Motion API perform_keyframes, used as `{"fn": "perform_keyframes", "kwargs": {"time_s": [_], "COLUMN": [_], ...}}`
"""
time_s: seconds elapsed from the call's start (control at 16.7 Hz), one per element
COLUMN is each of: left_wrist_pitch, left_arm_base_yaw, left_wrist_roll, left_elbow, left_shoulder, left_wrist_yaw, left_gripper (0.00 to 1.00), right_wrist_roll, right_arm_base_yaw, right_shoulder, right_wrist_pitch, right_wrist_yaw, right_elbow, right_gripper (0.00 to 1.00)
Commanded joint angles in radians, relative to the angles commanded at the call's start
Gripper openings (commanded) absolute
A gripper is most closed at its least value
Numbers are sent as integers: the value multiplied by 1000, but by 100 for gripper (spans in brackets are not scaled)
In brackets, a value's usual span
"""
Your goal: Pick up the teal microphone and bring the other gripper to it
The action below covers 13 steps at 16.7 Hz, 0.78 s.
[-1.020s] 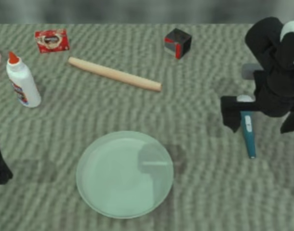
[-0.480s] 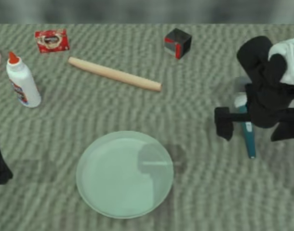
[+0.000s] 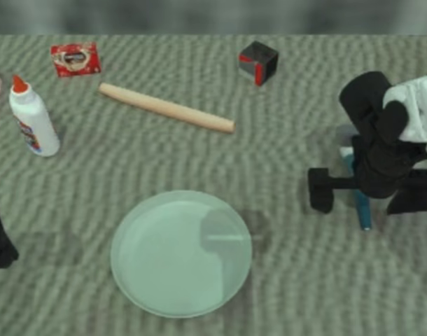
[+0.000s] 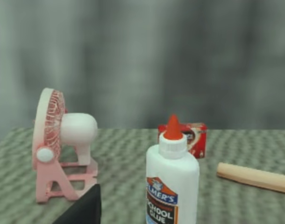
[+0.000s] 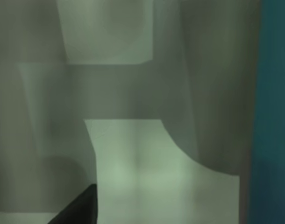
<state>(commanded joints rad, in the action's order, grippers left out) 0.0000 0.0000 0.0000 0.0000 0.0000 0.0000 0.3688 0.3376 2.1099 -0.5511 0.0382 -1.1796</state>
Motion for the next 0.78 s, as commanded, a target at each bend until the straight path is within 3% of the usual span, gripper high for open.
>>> {"fn": "perform_keyframes", "kwargs": {"time_s": [0.06, 0.78], "left_wrist_pitch": [0, 0], "left_arm_base_yaw": [0, 0], "left_wrist_roll": [0, 0], "left_elbow": [0, 0], "left_shoulder": [0, 0], "left_wrist_yaw": [0, 0], "left_gripper": [100, 100], "right_wrist_roll": [0, 0], "right_arm_base_yaw": [0, 0], "right_shoulder": [0, 0], "right_wrist_pitch": [0, 0], "right_wrist_yaw": [0, 0], "right_elbow": [0, 0], "right_gripper": [100, 10]}}
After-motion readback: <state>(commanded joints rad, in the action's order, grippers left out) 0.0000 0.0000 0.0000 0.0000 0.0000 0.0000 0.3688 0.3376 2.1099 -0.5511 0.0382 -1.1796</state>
